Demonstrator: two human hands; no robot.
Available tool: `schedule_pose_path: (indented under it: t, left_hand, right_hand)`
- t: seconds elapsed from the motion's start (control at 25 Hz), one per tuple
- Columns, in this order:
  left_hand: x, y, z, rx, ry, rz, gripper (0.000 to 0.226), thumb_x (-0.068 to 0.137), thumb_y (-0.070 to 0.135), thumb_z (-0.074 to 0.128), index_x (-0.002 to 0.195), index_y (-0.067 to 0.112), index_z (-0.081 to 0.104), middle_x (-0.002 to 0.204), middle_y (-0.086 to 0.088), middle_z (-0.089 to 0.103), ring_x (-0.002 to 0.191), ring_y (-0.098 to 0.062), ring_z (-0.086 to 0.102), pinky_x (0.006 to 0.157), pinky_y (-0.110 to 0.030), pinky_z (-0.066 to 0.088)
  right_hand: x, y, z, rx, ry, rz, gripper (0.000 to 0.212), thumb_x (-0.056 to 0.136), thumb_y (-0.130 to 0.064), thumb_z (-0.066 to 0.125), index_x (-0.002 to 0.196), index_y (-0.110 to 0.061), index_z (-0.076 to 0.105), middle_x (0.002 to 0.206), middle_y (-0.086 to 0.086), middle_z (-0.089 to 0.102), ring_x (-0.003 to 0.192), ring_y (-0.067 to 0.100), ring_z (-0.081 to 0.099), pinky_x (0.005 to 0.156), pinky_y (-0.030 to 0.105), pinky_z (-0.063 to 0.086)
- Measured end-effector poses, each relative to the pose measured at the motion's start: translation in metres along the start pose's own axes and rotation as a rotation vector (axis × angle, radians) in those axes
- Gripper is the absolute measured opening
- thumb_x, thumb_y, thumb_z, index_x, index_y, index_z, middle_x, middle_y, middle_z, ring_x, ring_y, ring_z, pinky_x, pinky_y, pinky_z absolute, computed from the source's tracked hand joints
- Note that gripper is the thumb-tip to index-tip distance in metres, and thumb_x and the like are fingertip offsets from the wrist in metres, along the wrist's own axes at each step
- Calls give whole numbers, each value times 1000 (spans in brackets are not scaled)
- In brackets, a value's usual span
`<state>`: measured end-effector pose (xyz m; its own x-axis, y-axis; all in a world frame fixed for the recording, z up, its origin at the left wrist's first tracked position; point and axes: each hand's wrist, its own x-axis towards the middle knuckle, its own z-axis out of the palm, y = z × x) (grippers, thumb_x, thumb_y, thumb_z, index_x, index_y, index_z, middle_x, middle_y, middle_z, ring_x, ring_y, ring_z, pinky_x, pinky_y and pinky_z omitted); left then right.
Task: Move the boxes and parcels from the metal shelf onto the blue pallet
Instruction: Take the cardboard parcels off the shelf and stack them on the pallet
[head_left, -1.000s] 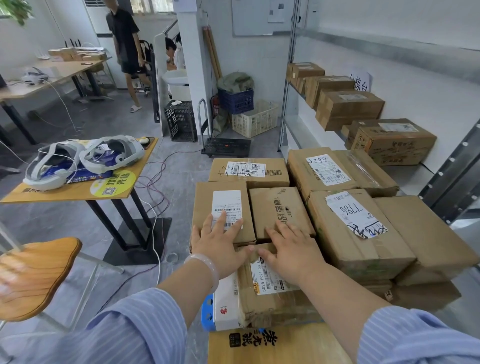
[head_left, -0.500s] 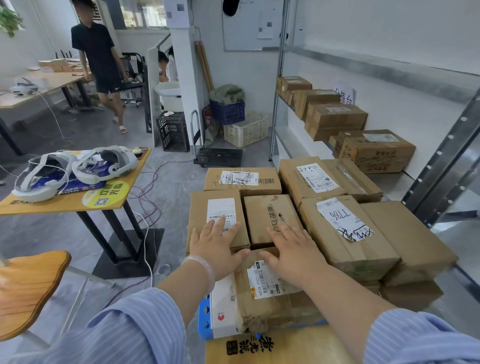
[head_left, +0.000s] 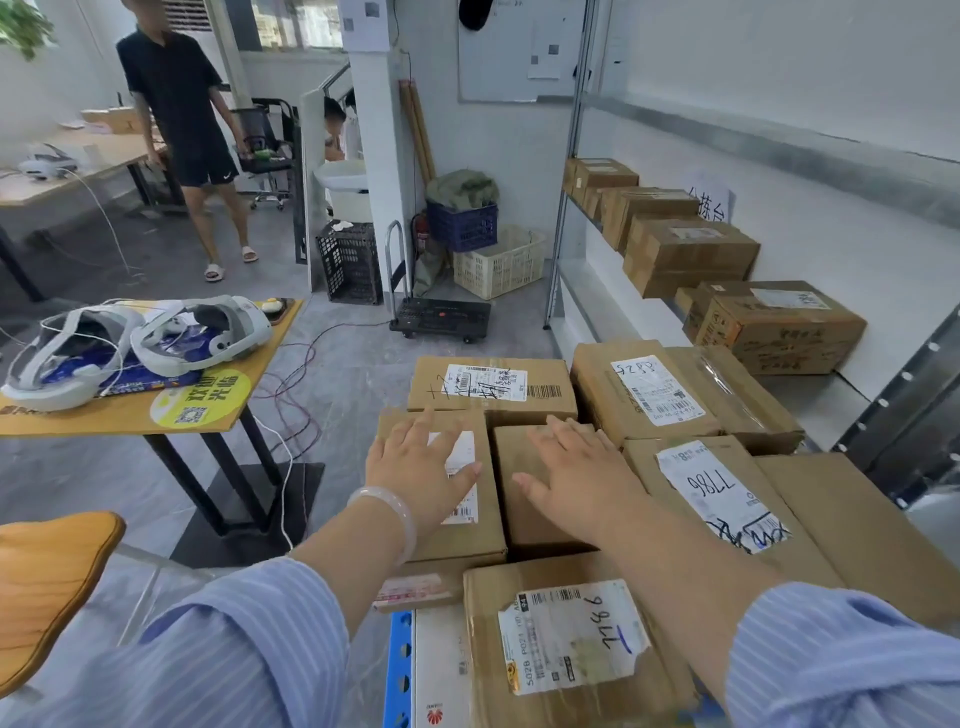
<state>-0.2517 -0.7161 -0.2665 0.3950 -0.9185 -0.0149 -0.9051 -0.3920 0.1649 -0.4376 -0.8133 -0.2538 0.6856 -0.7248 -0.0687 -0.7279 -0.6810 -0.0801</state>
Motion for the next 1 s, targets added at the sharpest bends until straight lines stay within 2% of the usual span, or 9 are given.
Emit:
schedule_pose_path:
  t: [0.2,0.44,0.68,0.84,1.0]
  left_hand:
    - [51,-2,2,0,-19,-45,65,91,68,25,149,42,13,162,4,3,147,-23,3,118,-47,5]
    - [99,-4,13,47,-121,-107,69,89,71,17,150,40,13,161,9,8,147,-20,4,118,-51,4]
    - [100,3,13,81,-149,-96,71,87,74,13,148,39,23,158,9,20,146,-18,11,115,-55,0]
    - [94,10,11,94,-142,-92,71,87,74,15,148,39,23,158,9,21,145,-19,13,115,-55,0]
    - [91,13,14,103,-142,-82,72,87,73,18,150,38,20,159,8,18,146,-20,12,115,-55,1]
  right_hand:
    - [63,19,-8,-47,-62,-49,71,94,-64,24,153,-27,11,161,3,7,147,21,3,118,45,2]
    - [112,33,6,-66,-140,-83,72,92,-65,24,153,-27,13,161,5,12,147,22,8,118,45,5]
    - [123,42,16,-76,-125,-87,71,91,-67,22,152,-30,18,159,1,18,145,20,13,118,45,5]
    - [122,45,18,-61,-116,-81,71,91,-67,25,152,-30,19,160,1,16,146,20,11,118,46,4]
    - [117,45,19,-50,-128,-72,72,91,-66,25,153,-30,12,161,1,10,147,19,6,117,46,1]
